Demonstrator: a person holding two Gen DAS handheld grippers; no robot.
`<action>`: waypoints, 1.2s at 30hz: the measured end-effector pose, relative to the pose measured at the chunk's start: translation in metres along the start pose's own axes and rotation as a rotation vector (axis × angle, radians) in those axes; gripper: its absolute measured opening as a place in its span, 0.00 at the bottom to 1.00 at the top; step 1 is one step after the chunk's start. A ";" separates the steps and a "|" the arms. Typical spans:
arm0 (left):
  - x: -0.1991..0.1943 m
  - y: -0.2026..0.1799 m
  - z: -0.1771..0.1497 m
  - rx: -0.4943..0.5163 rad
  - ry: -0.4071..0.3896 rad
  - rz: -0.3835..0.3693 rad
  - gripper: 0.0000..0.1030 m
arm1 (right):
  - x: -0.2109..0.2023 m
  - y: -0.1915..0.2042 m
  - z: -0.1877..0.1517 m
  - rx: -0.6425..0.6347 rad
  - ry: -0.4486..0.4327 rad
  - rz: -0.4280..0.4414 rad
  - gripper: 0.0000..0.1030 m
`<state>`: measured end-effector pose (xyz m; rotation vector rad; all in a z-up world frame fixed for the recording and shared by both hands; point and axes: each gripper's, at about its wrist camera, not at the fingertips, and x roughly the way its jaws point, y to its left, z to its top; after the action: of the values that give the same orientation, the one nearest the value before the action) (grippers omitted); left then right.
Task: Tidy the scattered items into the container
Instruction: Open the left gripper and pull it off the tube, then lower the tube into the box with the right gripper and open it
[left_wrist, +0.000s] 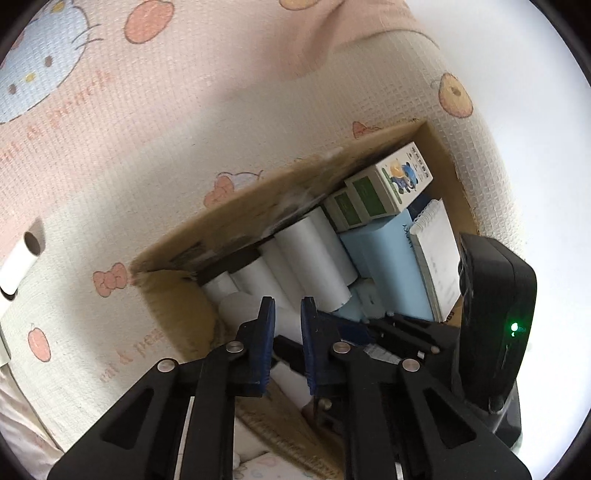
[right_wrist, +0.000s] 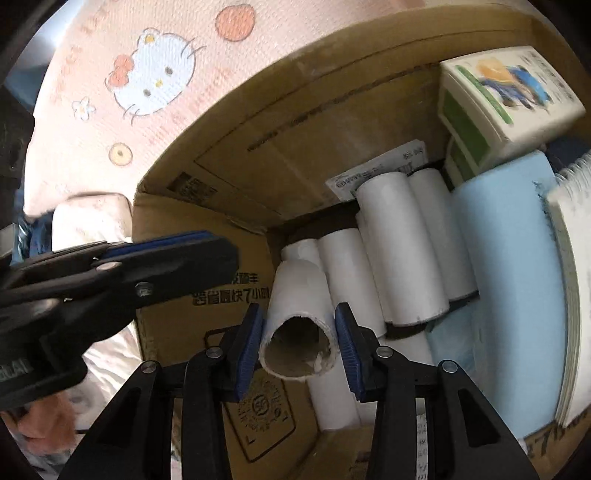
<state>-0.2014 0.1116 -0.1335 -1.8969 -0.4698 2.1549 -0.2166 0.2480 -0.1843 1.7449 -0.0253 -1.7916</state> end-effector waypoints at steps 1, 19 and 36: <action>-0.002 0.003 0.000 -0.004 -0.003 0.000 0.15 | 0.000 0.001 0.003 0.000 0.004 -0.004 0.36; -0.004 0.009 -0.010 -0.003 0.036 -0.078 0.15 | 0.047 0.007 0.006 0.035 0.210 -0.078 0.36; -0.018 0.014 -0.013 0.086 -0.085 -0.108 0.34 | 0.021 0.053 0.027 -0.066 0.089 -0.224 0.44</action>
<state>-0.1852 0.0934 -0.1241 -1.7001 -0.4762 2.1562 -0.2177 0.1850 -0.1771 1.8374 0.2733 -1.8446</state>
